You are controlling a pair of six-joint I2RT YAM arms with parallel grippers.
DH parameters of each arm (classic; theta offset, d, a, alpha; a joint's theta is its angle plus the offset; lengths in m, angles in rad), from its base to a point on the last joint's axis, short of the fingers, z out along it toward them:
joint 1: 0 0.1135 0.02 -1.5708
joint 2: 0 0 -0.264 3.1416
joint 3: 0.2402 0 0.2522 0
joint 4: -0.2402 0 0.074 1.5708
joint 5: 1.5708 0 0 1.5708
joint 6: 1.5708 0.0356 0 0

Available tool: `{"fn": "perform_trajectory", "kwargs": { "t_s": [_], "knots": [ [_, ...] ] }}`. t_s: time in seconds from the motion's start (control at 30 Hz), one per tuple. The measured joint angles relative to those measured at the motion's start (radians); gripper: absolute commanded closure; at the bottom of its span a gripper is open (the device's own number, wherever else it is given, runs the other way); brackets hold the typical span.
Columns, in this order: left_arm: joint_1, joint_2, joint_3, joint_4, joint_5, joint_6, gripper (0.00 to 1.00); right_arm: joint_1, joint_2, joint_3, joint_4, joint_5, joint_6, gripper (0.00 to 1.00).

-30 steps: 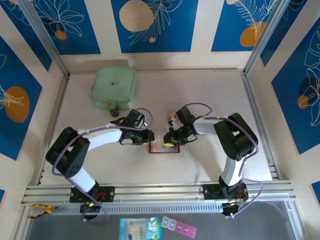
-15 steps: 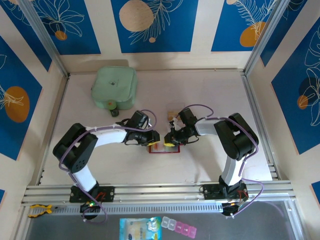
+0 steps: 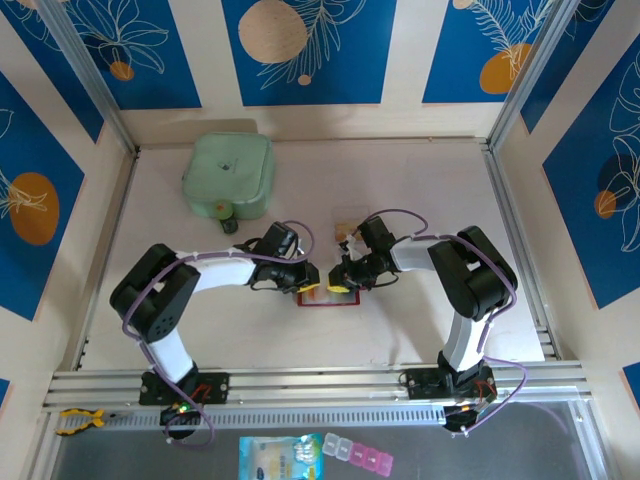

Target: Take the credit cards out of the card holder

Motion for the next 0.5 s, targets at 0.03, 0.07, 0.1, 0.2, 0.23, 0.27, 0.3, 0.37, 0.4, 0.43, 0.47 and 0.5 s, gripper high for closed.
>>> {"fn": "perform_trajectory", "kwargs": {
  "t_s": [0.03,0.07,0.1,0.2,0.23,0.27,0.3,0.37,0.4,0.43,0.47,0.5],
  "knots": [
    [0.000,0.000,0.000,0.000,0.000,0.000,0.78,0.000,0.000,0.000,0.000,0.000,0.000,0.88],
    [0.000,0.000,0.000,0.000,0.001,0.000,0.78,0.000,0.000,0.000,0.000,0.000,0.000,0.88],
    [0.000,0.000,0.000,0.000,0.003,0.000,0.78,0.000,0.000,0.000,0.000,0.000,0.000,0.88],
    [0.000,0.000,0.002,0.000,0.003,0.000,0.78,0.000,-0.003,0.000,-0.001,0.000,0.000,0.85],
    [0.000,0.000,0.002,0.000,0.004,0.000,0.78,0.000,-0.007,0.000,-0.004,0.001,0.000,0.84],
    [0.000,0.000,0.004,0.000,0.006,0.000,0.78,0.000,-0.014,0.000,-0.008,0.003,0.002,0.83],
    [0.000,0.000,0.005,-0.001,0.007,0.000,0.78,0.000,-0.026,0.000,-0.013,0.005,0.003,0.82],
    [0.000,0.000,0.010,-0.001,0.007,0.000,0.78,0.000,-0.055,0.000,-0.023,0.016,0.003,0.81],
    [0.000,0.000,0.013,-0.002,0.007,0.000,0.78,0.000,-0.076,0.000,-0.029,0.022,0.003,0.80],
    [-0.002,0.000,0.017,-0.002,0.007,0.000,0.78,-0.001,-0.094,0.000,-0.035,0.029,0.003,0.79],
    [-0.003,-0.001,0.021,-0.003,0.007,0.000,0.77,-0.003,-0.113,0.000,-0.043,0.037,0.003,0.79],
    [-0.005,-0.002,0.025,-0.005,0.007,0.000,0.77,-0.006,-0.133,0.000,-0.054,0.047,0.003,0.79]
  ]
}}
